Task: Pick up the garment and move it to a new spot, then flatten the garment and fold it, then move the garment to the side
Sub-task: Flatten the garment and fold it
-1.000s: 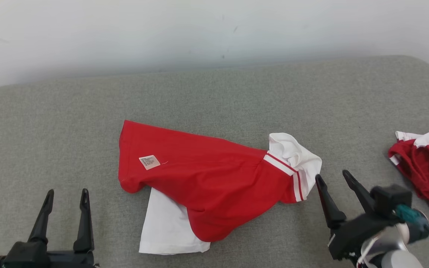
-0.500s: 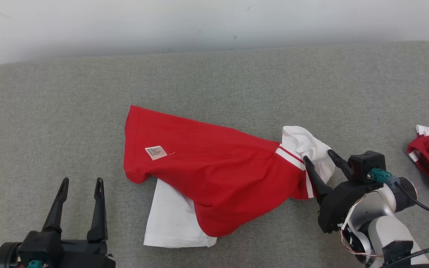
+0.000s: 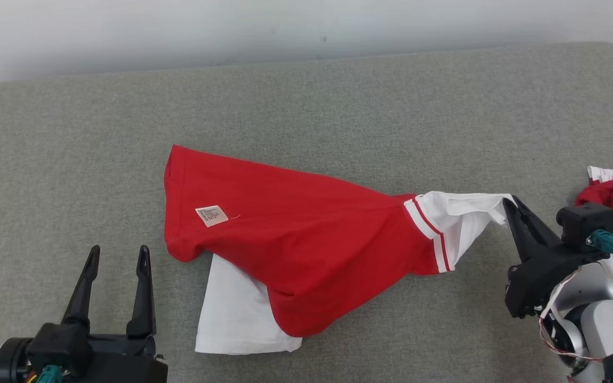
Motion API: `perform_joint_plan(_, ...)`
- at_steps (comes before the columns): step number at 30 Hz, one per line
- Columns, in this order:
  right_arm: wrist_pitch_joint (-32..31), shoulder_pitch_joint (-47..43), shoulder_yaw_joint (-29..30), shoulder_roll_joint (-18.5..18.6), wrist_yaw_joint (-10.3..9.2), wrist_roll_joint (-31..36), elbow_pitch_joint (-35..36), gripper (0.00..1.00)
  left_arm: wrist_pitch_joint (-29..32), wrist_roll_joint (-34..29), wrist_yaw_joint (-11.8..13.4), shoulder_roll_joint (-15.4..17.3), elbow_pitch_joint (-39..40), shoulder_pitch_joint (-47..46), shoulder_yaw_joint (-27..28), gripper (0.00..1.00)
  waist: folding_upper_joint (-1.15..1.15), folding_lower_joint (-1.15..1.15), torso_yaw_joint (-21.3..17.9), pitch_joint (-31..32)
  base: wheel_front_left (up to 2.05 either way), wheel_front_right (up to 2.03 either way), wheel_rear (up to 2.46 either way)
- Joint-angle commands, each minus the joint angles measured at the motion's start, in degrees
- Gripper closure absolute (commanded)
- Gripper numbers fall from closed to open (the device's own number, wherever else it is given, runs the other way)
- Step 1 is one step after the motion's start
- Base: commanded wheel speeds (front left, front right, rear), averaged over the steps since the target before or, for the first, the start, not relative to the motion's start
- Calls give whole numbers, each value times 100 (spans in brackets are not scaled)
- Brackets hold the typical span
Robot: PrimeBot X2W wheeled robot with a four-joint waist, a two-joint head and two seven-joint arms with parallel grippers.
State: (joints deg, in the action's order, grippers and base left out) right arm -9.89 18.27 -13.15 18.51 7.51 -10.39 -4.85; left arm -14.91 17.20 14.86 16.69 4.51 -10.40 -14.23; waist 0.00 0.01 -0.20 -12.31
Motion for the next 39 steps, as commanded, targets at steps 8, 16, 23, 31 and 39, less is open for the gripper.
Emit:
perform_joint_plan(8,68,-420,-97,263,-4,-375,-6,0,-16,-117,-115,-111,-79,-83,78,0,0,-1,-71,-68,0,0,0)
perform_joint_plan(16,401,-1211,665,-198,-4,-600,433,0,-16,-171,-144,-152,-93,64,233,0,0,-1,-95,57,0,0,0)
perform_joint_plan(23,814,-1595,1327,-652,-4,-403,1159,0,-16,-210,-97,-124,-56,245,378,0,0,-1,-154,290,0,0,0)
perform_joint_plan(31,1105,-1584,1173,-770,-4,-208,1559,0,17,-156,-28,-73,-25,411,457,0,0,-1,-128,639,0,0,0)
perform_joint_plan(39,1090,-1825,660,-694,-4,-140,1537,0,244,-98,30,-10,64,633,417,0,0,-1,-92,888,0,0,0)
